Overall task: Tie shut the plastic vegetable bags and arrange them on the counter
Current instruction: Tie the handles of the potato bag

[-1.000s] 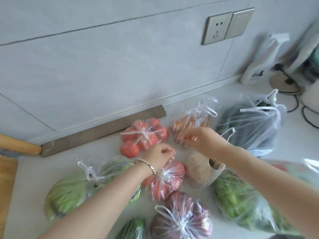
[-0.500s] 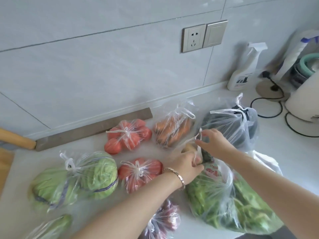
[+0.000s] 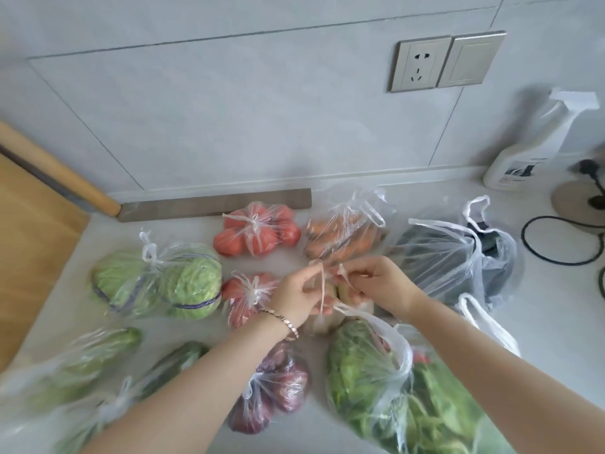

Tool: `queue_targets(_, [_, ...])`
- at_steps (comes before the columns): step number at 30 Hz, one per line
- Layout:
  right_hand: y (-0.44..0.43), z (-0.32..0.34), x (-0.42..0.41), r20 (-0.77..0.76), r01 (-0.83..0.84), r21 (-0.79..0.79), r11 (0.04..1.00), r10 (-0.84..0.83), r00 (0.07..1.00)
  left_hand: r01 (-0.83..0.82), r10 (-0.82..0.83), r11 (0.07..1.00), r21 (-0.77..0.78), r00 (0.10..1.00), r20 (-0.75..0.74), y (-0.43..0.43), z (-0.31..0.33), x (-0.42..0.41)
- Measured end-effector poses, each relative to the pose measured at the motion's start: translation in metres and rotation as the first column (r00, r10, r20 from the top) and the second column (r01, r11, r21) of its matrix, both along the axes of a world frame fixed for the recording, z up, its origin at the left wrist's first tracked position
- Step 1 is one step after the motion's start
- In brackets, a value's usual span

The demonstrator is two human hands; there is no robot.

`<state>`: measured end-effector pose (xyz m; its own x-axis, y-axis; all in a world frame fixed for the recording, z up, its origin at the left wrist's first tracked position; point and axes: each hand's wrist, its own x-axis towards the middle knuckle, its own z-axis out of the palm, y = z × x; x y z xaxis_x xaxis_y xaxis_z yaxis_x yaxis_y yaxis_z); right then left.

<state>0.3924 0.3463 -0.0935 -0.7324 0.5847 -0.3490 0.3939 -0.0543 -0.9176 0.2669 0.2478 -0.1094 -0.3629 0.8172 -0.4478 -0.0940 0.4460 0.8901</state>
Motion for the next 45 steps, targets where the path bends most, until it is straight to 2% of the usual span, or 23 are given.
queue_targets(3, [0.002, -0.003, -0.002, -0.058, -0.042, -0.127, 0.991, 0.035, 0.998, 0.131, -0.128, 0.991, 0.014, 0.984, -0.122, 0.009, -0.004, 0.003])
queue_targets(8, [0.004, -0.017, 0.002, -0.030, 0.028, -0.196, 0.980, -0.034, 0.999, 0.259, -0.253, 0.963, 0.071, 0.964, -0.078, 0.023, -0.012, 0.002])
queue_targets(11, [0.003, -0.024, 0.005, -0.046, 0.073, -0.323, 0.943, -0.093, 0.995, 0.321, -0.305, 0.944, 0.068, 0.935, -0.183, 0.028, -0.016, -0.002])
queue_targets(14, [0.000, -0.027, 0.007, 0.110, 0.086, -0.203, 0.975, -0.065, 0.992, 0.413, -0.388, 0.910, 0.025, 0.872, -0.297, 0.029, -0.022, -0.004])
queue_targets(19, [0.016, -0.043, 0.017, 0.398, 0.262, -0.102, 0.960, -0.203, 0.895, 0.289, -0.300, 0.953, -0.091, 0.865, -0.402, 0.014, -0.038, -0.026])
queue_targets(20, [0.020, -0.047, 0.018, 0.406, 0.301, -0.112, 0.947, -0.233, 0.883, 0.326, -0.344, 0.938, -0.119, 0.823, -0.452, 0.009, -0.042, -0.032])
queue_targets(21, [0.023, -0.052, 0.017, 0.407, 0.339, -0.115, 0.934, -0.267, 0.873, 0.402, -0.424, 0.900, -0.166, 0.724, -0.545, 0.005, -0.046, -0.039])
queue_targets(23, [0.028, -0.063, 0.012, 0.430, 0.396, -0.090, 0.914, -0.322, 0.843, 0.561, -0.512, 0.785, -0.263, 0.348, -0.786, -0.003, -0.053, -0.047])
queue_targets(24, [0.030, -0.069, 0.008, 0.453, 0.425, -0.075, 0.902, -0.349, 0.820, 0.620, -0.477, 0.730, -0.286, 0.162, -0.864, -0.006, -0.057, -0.049])
queue_targets(25, [0.031, -0.074, 0.004, 0.465, 0.464, -0.058, 0.884, -0.388, 0.796, 0.663, -0.437, 0.689, -0.291, 0.060, -0.898, -0.009, -0.061, -0.050])
queue_targets(28, [0.038, -0.088, -0.010, 0.469, 0.572, -0.036, 0.819, -0.492, 0.734, 0.741, -0.409, 0.607, -0.286, -0.017, -0.912, -0.020, -0.076, -0.054])
queue_targets(30, [0.043, -0.095, -0.017, 0.502, 0.538, -0.003, 0.843, -0.464, 0.730, 0.769, -0.411, 0.573, -0.282, -0.028, -0.911, -0.025, -0.085, -0.058])
queue_targets(32, [0.043, -0.099, -0.021, 0.526, 0.504, 0.054, 0.862, -0.454, 0.719, 0.774, -0.429, 0.566, -0.284, -0.018, -0.903, -0.029, -0.092, -0.059])
queue_targets(34, [0.043, -0.103, -0.023, 0.536, 0.522, 0.073, 0.850, -0.475, 0.698, 0.752, -0.465, 0.598, -0.279, 0.042, -0.884, -0.030, -0.094, -0.058])
queue_targets(36, [0.040, -0.103, -0.021, 0.508, 0.614, 0.032, 0.789, -0.542, 0.670, 0.668, -0.489, 0.714, -0.209, 0.263, -0.832, -0.026, -0.089, -0.055])
queue_targets(37, [0.038, -0.102, -0.018, 0.468, 0.685, -0.028, 0.728, -0.597, 0.652, 0.569, -0.477, 0.805, -0.169, 0.451, -0.755, -0.023, -0.085, -0.053])
queue_targets(38, [0.036, -0.099, -0.016, 0.411, 0.750, -0.131, 0.648, -0.653, 0.636, 0.397, -0.385, 0.910, -0.115, 0.714, -0.584, -0.018, -0.079, -0.051])
queue_targets(39, [0.034, -0.095, -0.012, 0.338, 0.787, -0.267, 0.557, -0.710, 0.617, 0.167, -0.183, 0.983, -0.079, 0.937, -0.298, -0.011, -0.069, -0.048])
queue_targets(40, [0.030, -0.088, -0.010, 0.254, 0.767, -0.423, 0.482, -0.749, 0.612, -0.071, 0.073, 0.996, -0.049, 0.996, 0.044, -0.004, -0.062, -0.044])
queue_targets(41, [0.026, -0.080, -0.010, 0.159, 0.695, -0.565, 0.446, -0.767, 0.622, -0.254, 0.251, 0.966, -0.039, 0.898, 0.362, 0.002, -0.056, -0.040])
queue_targets(42, [0.022, -0.073, -0.010, 0.067, 0.602, -0.663, 0.444, -0.766, 0.639, -0.375, 0.331, 0.926, -0.046, 0.746, 0.578, 0.007, -0.050, -0.036])
queue_targets(43, [0.019, -0.067, -0.012, -0.015, 0.519, -0.724, 0.455, -0.761, 0.648, -0.445, 0.355, 0.894, -0.056, 0.625, 0.695, 0.013, -0.045, -0.032])
queue_targets(45, [0.017, -0.060, -0.018, -0.120, 0.414, -0.768, 0.488, -0.745, 0.656, -0.522, 0.383, 0.850, -0.072, 0.518, 0.765, 0.024, -0.041, -0.027])
